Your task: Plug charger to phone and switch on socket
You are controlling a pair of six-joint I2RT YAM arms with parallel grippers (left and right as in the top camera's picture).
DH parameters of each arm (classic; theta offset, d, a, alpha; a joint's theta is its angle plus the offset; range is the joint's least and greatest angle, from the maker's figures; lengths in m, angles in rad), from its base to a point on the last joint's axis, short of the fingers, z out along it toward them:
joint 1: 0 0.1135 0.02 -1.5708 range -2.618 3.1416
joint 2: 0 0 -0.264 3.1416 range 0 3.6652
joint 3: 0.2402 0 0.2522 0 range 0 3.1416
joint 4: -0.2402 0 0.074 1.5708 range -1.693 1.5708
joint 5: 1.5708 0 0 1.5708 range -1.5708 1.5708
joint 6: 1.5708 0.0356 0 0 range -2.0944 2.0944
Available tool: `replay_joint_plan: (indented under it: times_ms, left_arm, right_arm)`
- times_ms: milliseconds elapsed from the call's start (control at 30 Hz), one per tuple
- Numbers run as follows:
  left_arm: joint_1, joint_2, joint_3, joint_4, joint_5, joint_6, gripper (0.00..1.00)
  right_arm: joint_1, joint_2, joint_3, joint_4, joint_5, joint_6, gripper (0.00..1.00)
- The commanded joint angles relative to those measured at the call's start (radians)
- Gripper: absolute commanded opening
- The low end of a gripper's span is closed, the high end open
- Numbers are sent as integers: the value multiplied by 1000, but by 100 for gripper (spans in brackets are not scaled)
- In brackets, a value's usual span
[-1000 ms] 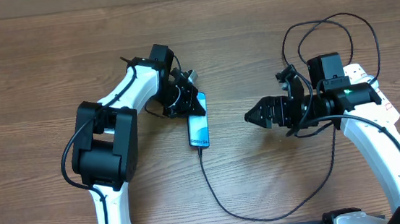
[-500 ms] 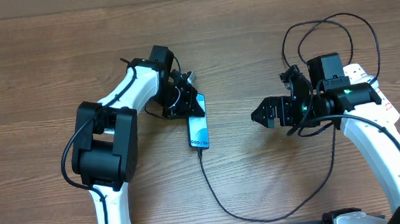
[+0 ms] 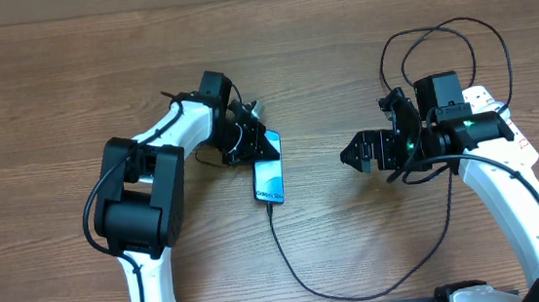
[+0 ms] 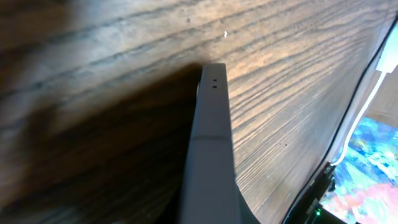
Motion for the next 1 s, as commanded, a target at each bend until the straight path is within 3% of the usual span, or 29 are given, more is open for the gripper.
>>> replay_joint_plan:
  times_ms: [0,233,400,567,967]
  left_arm:
    - [-3,16,-41,11,-113,27,4]
    - [-3,16,-44,6,-139,27,6]
    - [-3,16,-44,2,-140,27,17]
    - [-3,16,-44,-5,-147,27,18]
    - [-3,16,-44,-53,-300,-22,29]
  right_arm:
    - [-2,-16,28,5,6,-5,100]
    - [-2,-16,28,5,6,-5,100]
    - [-2,-16,28,5,6,-5,100]
    - [-2,-16,28,5,6,-5,100]
    - [-2,-16,28,5,6,-5,100]
